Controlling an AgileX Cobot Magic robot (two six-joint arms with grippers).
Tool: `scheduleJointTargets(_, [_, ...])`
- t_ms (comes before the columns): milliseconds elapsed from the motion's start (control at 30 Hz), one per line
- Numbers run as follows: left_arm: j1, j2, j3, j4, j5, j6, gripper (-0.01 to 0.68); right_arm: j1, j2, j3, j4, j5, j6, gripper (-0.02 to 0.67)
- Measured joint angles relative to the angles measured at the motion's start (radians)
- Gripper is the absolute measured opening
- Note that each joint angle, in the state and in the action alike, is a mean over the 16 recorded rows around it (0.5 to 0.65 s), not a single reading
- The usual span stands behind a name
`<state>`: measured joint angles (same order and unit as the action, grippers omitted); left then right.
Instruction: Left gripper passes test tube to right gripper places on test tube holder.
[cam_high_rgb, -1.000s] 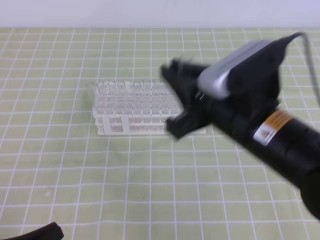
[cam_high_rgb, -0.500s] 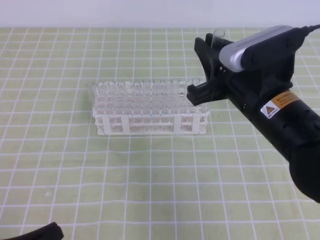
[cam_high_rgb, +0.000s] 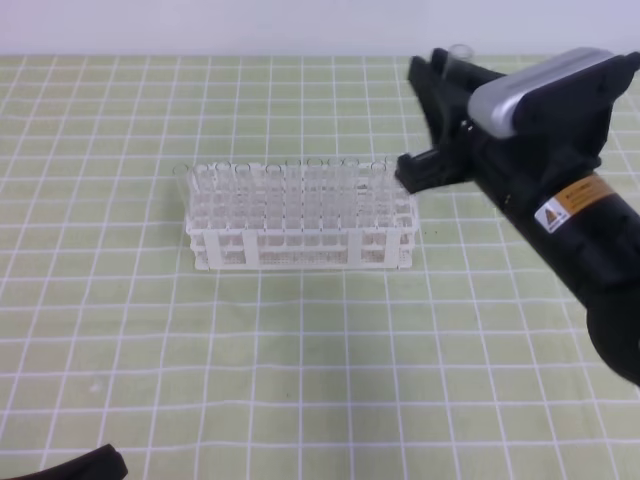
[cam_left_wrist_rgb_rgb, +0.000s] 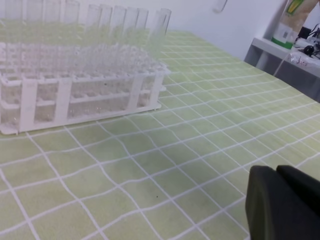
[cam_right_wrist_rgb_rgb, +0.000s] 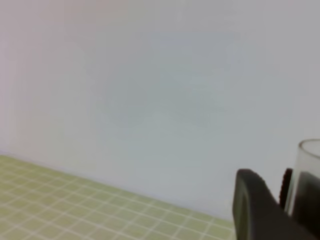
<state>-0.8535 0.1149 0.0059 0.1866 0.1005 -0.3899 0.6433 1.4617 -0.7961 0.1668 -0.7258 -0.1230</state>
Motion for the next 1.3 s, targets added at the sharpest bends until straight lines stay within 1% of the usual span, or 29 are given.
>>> scheduleJointTargets(167, [0.000, 0.002, 0.002, 0.000, -0.001, 0.000, -0.002, -0.043, 0.071, -0.028, -0.063, -0.041, 0.048, 0.085])
scheduleJointTargets(333, [0.000, 0.003, 0.004, 0.000, -0.002, 0.000, -0.002, -0.069, 0.159, -0.077, -0.083, -0.051, 0.062, 0.085])
scheduleJointTargets(667, [-0.001, 0.005, 0.004, 0.000, 0.000, 0.000, -0.002, -0.095, 0.285, -0.146, -0.079, -0.084, 0.048, 0.085])
scheduleJointTargets(967, [0.000, 0.004, 0.002, 0.000, 0.002, 0.000, -0.002, -0.114, 0.334, -0.154, -0.082, -0.118, 0.052, 0.085])
scheduleJointTargets(1300, [-0.001, 0.005, 0.004, 0.000, 0.007, 0.000, -0.002, -0.114, 0.381, -0.175, -0.095, -0.125, 0.081, 0.085])
